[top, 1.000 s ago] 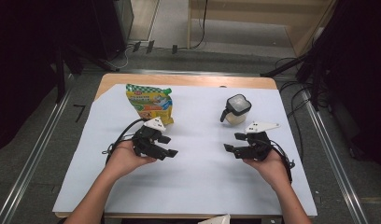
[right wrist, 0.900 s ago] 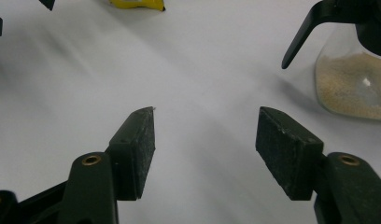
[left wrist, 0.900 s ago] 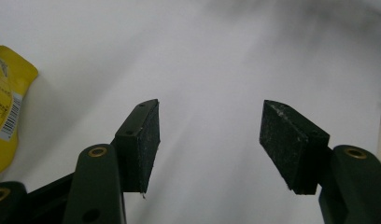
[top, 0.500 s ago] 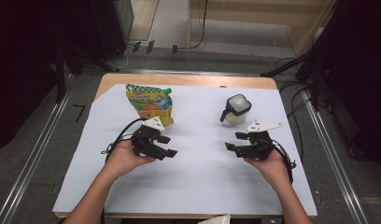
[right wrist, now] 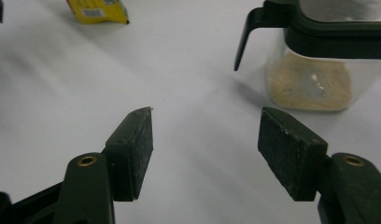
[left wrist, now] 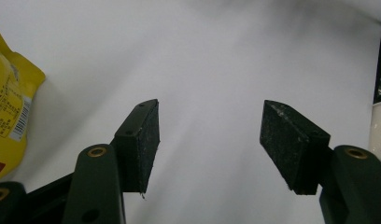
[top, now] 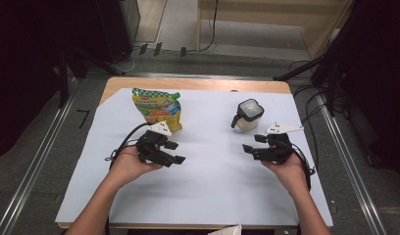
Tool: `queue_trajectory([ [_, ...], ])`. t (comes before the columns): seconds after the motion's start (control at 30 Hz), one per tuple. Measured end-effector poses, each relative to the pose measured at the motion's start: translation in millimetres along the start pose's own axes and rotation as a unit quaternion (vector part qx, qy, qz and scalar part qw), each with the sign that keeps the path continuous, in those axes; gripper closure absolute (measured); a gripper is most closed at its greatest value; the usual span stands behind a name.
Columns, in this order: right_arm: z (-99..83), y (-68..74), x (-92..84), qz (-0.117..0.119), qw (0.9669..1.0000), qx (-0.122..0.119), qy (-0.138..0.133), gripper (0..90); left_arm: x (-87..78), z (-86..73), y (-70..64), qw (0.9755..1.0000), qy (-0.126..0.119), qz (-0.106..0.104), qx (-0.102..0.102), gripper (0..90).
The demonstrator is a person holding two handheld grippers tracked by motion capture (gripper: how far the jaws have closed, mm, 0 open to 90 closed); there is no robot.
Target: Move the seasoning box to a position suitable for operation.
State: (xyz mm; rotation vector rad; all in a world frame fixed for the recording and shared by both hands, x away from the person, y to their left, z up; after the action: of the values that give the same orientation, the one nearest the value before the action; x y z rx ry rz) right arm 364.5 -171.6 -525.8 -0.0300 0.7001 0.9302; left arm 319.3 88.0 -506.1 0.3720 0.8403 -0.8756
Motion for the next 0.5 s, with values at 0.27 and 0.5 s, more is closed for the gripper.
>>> queue_trajectory([
  [0.27,10.4,-28.8,0.2,-0.02,0.9993,0.03,-0.011,36.3,3.1,-1.0,-1.1,1.0,0.003,-0.003,0.0,38.9],
  [0.5,19.0,-45.2,2.6,-0.037,0.9988,0.031,-0.003,35.3,3.0,0.6,-7.1,0.9999,-0.001,-0.007,0.009,39.1],
])
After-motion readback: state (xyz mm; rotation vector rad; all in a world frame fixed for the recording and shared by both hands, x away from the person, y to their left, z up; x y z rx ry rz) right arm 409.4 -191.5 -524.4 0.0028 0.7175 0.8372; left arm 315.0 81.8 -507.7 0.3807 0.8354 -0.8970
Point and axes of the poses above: each handheld gripper's, and its own axes: x roughly forward along the jaws, z roughly out of its top, y roughly to its left, the point moved 10 cm from there along x, roughly forward along the jaws, and after that the axes turned 11 degrees about z, right-handed, at the moved point
